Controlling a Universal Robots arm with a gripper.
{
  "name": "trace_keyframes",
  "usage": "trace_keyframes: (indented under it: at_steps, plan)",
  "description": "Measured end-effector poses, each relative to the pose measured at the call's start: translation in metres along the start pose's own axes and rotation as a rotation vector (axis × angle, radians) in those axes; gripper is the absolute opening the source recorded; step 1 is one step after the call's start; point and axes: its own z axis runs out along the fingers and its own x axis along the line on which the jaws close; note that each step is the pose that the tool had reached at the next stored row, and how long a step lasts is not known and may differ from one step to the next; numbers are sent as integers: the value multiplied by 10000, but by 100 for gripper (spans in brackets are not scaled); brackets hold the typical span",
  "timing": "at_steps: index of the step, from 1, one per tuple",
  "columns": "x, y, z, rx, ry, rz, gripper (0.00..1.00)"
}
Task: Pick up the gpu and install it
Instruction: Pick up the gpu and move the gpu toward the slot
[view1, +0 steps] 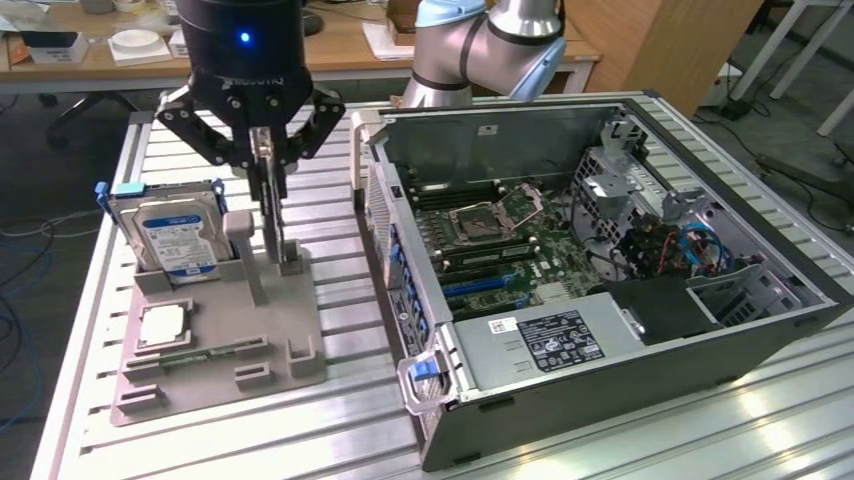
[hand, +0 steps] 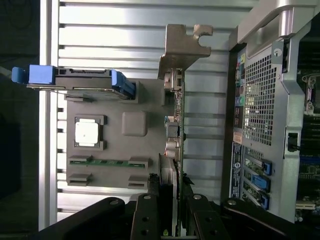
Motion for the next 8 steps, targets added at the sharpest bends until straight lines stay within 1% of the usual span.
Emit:
trace_keyframes:
  at_steps: [8]
  plan:
    - [6,4,-158,0,0,0,26]
